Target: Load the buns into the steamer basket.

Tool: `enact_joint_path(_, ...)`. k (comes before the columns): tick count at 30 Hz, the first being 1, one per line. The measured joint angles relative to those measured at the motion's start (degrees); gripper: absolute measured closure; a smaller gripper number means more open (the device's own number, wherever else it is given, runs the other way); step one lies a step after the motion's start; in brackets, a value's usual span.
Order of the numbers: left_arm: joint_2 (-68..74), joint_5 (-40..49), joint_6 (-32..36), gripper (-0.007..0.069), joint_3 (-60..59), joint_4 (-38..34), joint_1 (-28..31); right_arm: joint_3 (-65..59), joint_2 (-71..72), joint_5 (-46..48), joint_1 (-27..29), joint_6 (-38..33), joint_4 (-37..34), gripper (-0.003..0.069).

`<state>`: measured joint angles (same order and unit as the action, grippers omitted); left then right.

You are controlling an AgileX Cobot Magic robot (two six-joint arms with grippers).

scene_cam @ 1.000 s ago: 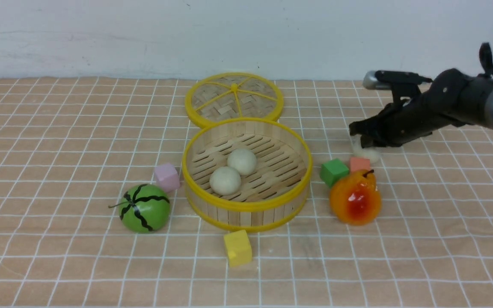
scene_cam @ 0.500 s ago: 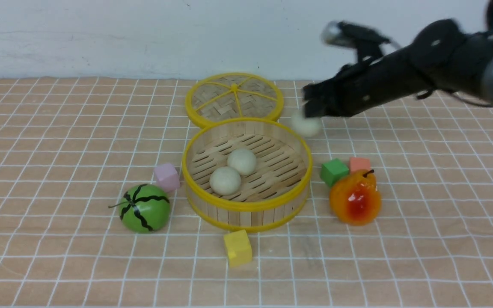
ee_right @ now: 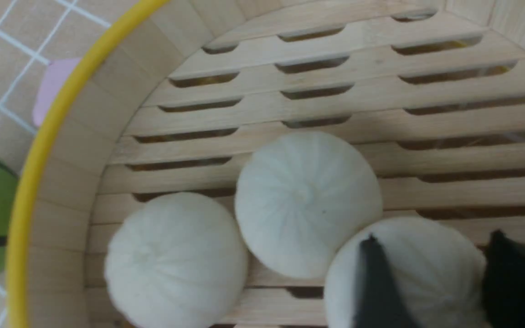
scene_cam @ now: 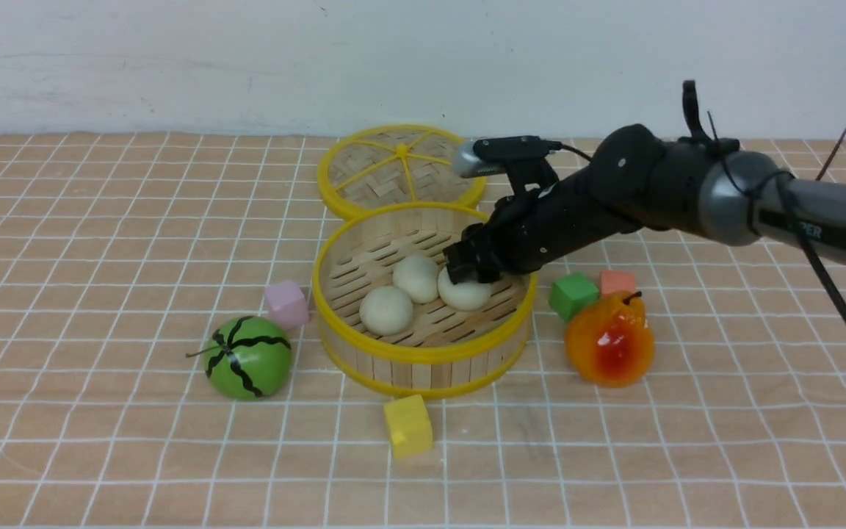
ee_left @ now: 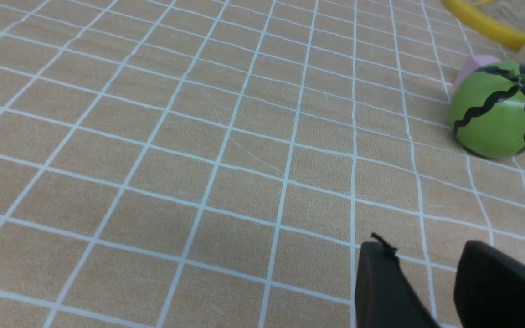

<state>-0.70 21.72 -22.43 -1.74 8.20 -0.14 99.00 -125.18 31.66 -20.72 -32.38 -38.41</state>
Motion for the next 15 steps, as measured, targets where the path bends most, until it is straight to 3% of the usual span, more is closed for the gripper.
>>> enact_joint_path(4, 0.0, 0.0, 0.0, 0.0386, 0.0, 0.0, 0.0, 0.0, 3.6, 2.5, 0.3, 0.0, 0.2, 0.0153)
enact_joint_path(7, 0.0, 0.0, 0.0, 0.0386, 0.0, 0.0, 0.0, 0.0, 8.4, 5.2, 1.2, 0.0, 0.2, 0.0094)
enact_joint_path(15, 0.0, 0.0, 0.0, 0.0386, 0.0, 0.0, 0.0, 0.0, 26.1, 18.4, 8.7, 1.7, 7.5, 0.0107)
